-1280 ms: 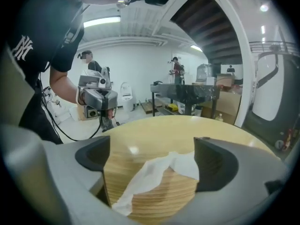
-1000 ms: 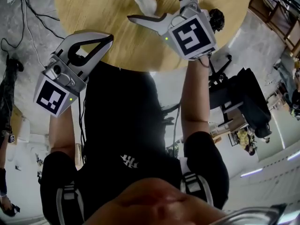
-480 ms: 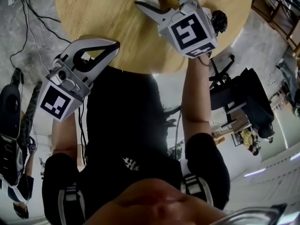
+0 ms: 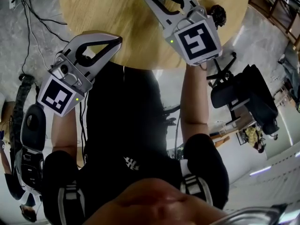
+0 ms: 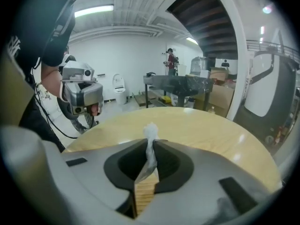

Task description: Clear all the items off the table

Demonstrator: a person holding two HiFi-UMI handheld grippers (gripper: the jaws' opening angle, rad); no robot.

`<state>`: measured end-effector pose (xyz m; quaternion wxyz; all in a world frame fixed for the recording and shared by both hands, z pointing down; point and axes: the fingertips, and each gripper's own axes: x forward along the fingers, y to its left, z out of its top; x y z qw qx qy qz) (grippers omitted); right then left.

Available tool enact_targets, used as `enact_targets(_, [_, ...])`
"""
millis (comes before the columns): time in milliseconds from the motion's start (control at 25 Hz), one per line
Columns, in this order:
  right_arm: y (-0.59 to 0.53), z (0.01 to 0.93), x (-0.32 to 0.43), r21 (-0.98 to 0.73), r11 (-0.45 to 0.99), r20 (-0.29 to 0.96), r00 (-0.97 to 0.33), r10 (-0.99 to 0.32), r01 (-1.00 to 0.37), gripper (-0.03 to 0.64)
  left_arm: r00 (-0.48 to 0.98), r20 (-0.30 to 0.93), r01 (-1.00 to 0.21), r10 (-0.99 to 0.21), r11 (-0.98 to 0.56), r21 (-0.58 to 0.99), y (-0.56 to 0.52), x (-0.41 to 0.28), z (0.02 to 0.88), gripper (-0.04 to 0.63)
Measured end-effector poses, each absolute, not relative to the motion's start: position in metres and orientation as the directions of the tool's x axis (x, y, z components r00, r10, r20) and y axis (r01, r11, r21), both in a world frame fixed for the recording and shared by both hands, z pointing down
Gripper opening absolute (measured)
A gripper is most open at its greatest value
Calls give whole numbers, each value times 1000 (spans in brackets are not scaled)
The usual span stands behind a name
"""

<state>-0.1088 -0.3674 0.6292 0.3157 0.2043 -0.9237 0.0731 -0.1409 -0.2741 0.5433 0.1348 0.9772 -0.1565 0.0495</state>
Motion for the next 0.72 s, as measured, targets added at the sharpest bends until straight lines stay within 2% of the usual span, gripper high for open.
enact_targets(200, [-350, 576, -114, 26, 888, 542, -740, -398, -459, 33, 945, 164, -317, -284, -921, 228, -276, -143, 535, 12])
enact_targets(520, [-339, 469, -111, -24, 798, 395, -739, -545, -602, 28, 945, 192, -302, -263, -929, 212, -301, -157, 482, 12])
enact_targets(720, [-302, 375, -59, -52, 738, 293, -717, -632, -672, 28, 957, 174, -267, -232, -938, 220, -284, -109, 419, 12])
